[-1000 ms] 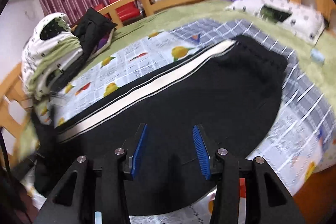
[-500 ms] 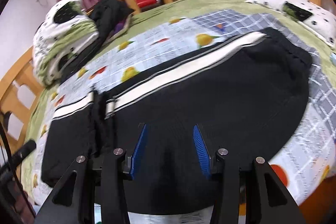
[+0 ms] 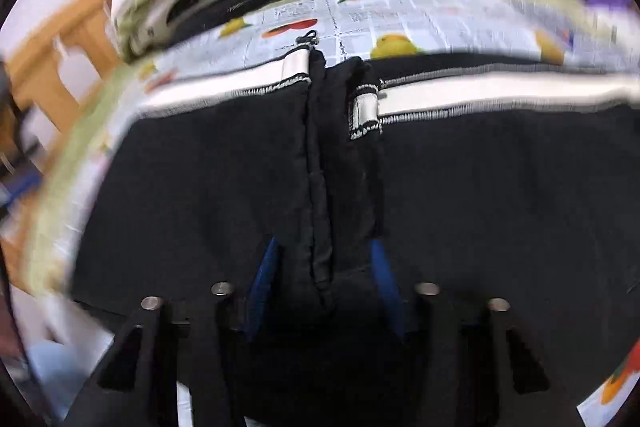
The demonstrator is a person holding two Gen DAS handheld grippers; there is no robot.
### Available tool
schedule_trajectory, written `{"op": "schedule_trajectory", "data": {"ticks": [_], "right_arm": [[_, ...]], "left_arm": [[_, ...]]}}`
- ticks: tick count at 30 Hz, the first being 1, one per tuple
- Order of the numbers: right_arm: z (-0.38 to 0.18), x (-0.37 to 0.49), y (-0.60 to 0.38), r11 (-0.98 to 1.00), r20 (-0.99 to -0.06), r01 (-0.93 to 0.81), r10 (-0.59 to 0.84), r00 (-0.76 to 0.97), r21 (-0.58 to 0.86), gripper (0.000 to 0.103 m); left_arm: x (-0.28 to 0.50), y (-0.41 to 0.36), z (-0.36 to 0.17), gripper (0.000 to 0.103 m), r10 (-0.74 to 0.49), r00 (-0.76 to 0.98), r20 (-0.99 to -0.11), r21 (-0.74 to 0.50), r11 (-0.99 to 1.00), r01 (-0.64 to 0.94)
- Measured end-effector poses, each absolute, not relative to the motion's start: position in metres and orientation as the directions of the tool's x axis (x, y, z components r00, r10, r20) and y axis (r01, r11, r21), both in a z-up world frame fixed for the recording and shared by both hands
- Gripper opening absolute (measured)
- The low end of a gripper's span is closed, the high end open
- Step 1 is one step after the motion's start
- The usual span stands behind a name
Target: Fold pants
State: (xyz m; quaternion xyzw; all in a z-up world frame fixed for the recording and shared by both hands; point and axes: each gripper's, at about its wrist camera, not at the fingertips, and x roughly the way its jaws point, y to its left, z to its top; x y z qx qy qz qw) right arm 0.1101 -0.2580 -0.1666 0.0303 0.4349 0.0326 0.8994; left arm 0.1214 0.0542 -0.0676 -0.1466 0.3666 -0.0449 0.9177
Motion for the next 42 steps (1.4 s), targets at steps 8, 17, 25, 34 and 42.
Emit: {"op": "schedule_trajectory", "data": {"ticks": [8, 17, 25, 34, 42], "right_arm": [[-0.170, 0.094, -0.308, 0.953, -0.785, 0.050, 0.217, 0.581, 0.300, 0.004], [-0.145, 0.103, -0.293, 0.977, -0.735, 0.011, 0.154, 0.660, 0.214, 0.055], [-0.181, 0.158, -0.293, 0.961, -0.818, 0.019, 0.223, 0.530, 0.274, 0.063], [-0.181, 0.148, -0.302, 0.932, -0.786, 0.045, 0.275, 0.554, 0.359, 0.016], [-0.119, 0.104, -0.351, 0.921, -0.645, 0.022, 0.254, 0.721, 0.388, 0.014]], "left_arm": [[0.127, 0.073, -0.076, 0.072, -0.220, 0.713, -0.666, -0.391, 0.917, -0.083], [0.131, 0.071, -0.085, 0.072, -0.232, 0.687, -0.688, -0.396, 0.914, -0.088], [0.127, 0.045, -0.082, 0.072, -0.194, 0.705, -0.682, -0.303, 0.953, -0.030], [0.125, 0.012, -0.092, 0.072, -0.137, 0.710, -0.691, -0.206, 0.979, -0.011], [0.107, -0.016, -0.086, 0.072, -0.077, 0.759, -0.647, -0.131, 0.991, -0.011]]}}
